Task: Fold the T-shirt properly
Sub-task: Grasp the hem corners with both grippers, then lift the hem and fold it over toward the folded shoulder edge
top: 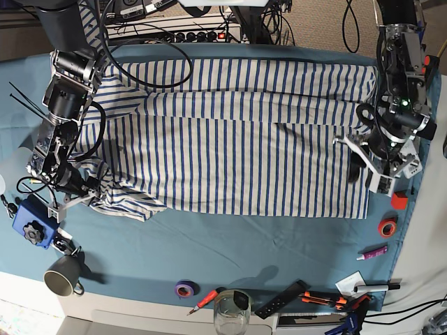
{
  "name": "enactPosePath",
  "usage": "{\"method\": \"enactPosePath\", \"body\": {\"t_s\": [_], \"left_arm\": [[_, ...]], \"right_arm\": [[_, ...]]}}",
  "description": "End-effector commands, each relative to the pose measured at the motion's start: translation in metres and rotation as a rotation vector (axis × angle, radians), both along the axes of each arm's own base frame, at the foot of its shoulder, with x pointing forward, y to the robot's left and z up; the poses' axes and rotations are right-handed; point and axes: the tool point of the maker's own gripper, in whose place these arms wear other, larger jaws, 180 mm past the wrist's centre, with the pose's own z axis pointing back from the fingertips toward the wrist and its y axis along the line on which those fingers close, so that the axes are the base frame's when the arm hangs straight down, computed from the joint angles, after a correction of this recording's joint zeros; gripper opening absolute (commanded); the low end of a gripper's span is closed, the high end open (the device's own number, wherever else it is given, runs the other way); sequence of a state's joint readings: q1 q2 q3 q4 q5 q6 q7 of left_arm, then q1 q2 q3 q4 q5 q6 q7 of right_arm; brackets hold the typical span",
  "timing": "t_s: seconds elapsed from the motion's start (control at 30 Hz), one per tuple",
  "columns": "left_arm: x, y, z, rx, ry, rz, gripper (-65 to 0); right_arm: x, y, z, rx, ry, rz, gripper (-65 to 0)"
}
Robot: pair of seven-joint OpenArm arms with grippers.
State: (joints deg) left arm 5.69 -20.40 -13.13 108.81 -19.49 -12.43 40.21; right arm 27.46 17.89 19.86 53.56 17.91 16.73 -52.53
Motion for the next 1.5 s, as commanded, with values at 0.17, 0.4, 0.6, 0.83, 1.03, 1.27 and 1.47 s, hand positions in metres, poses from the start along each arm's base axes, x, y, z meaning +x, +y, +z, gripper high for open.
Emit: {"method": "enactPosePath", "body": {"t_s": [0.17,0.4,0.6,0.83,1.03,1.27,1.47], "left_arm": [[0.038,0.013,0.018,-0.015,-0.061,0.030,-39.8],[0.079,0.041,-0.014,-0.068,0.039,0.117,-39.8],[0.103,0.056,-0.038,-0.117,0.128,0.160,-39.8],[0.113,0.069,-0.069,-0.134,0.204,0.193,-39.8],[0.103,0.055,-0.103,-0.177,0.290,0.180,-39.9],[0.103,0.039,-0.108,-0.204,0.303,0.168,-64.0],[0.095,0.042,-0.115,-0.190,0.366,0.171,-65.0]], "right_arm": [[0.013,-0.006,0.021,-0.007,-0.042,0.003,-37.3],[0.012,-0.005,0.021,-0.005,-0.036,0.005,-37.3],[0.011,-0.005,0.019,-0.003,-0.025,0.007,-37.3],[0.010,-0.004,0.019,-0.001,-0.021,0.008,-37.3],[0.011,-0.004,0.019,-0.001,-0.023,0.009,-37.3],[0.013,-0.005,0.022,-0.004,-0.036,0.006,-61.2],[0.022,-0.005,0.034,-0.003,-0.058,0.007,-65.0]]}}
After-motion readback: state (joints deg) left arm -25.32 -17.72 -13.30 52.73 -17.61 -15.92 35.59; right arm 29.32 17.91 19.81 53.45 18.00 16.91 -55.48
